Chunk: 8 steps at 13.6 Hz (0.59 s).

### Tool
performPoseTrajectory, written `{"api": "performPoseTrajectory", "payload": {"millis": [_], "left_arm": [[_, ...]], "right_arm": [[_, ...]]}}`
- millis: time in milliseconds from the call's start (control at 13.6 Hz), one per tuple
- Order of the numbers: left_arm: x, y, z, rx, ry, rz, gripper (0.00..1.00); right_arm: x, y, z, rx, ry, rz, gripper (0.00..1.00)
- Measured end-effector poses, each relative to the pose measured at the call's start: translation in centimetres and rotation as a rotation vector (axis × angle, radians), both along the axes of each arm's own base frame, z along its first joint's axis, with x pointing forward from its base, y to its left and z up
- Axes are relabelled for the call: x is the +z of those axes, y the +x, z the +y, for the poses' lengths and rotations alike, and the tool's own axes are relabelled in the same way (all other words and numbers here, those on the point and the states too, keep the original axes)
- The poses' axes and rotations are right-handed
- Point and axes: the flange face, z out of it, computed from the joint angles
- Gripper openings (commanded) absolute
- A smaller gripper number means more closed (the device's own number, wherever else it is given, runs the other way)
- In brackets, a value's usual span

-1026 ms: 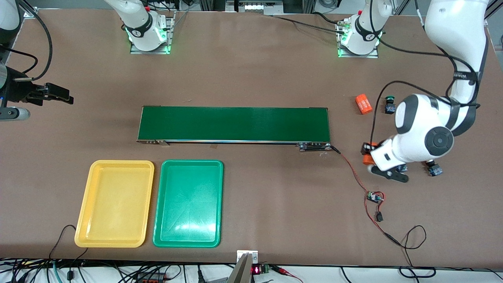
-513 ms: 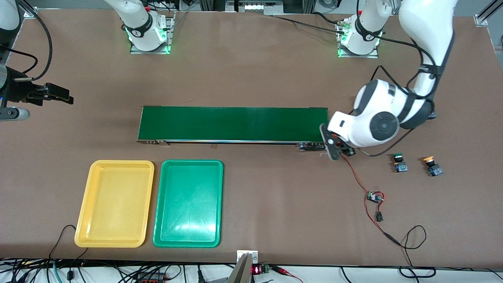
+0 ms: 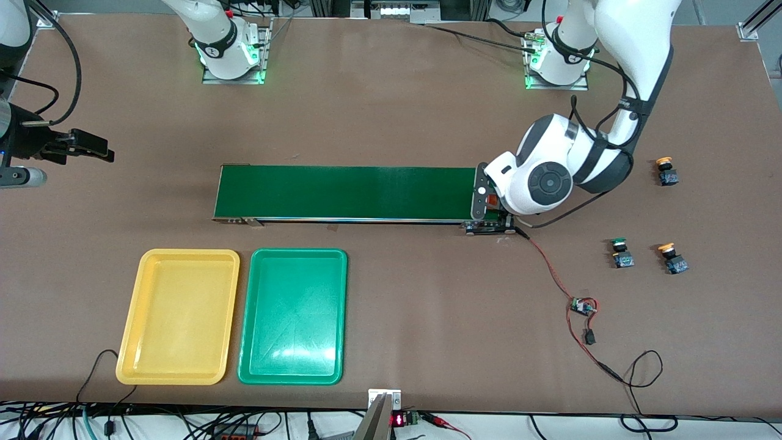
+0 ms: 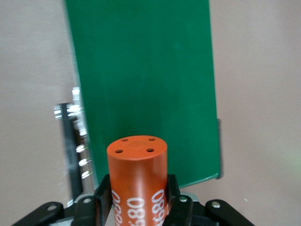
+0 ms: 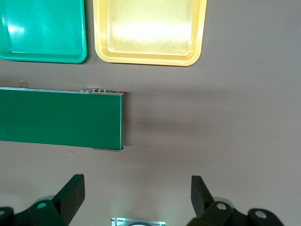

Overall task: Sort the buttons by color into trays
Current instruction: 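Carry the cylinder onto the green belt and open the left gripper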

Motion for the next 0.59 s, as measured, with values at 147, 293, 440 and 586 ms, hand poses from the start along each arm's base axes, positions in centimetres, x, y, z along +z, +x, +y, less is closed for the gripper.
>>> {"api": "performPoseTrajectory", "payload": {"millis": [147, 293, 440, 586], "left_arm": [[-1.4, -1.4, -0.4, -0.014, 0.003, 0.019, 0.03], [-1.7, -1.8, -0.9, -0.023, -0.003, 0.015, 0.89], [-1.7, -2.1, -1.4, -0.032, -0.008, 0.013, 1.0], [-0.8, -1.9, -1.6, -0.034, -0.017, -0.01, 1.0]], "right_arm": [[0.0, 0.0, 0.0, 0.0, 0.0, 0.0, 1.0], [0.0, 0.0, 0.0, 0.0, 0.0, 0.0, 1.0], [0.0, 0.0, 0.0, 0.0, 0.0, 0.0, 1.0], [0.0, 0.0, 0.0, 0.0, 0.0, 0.0, 1.0]]}}
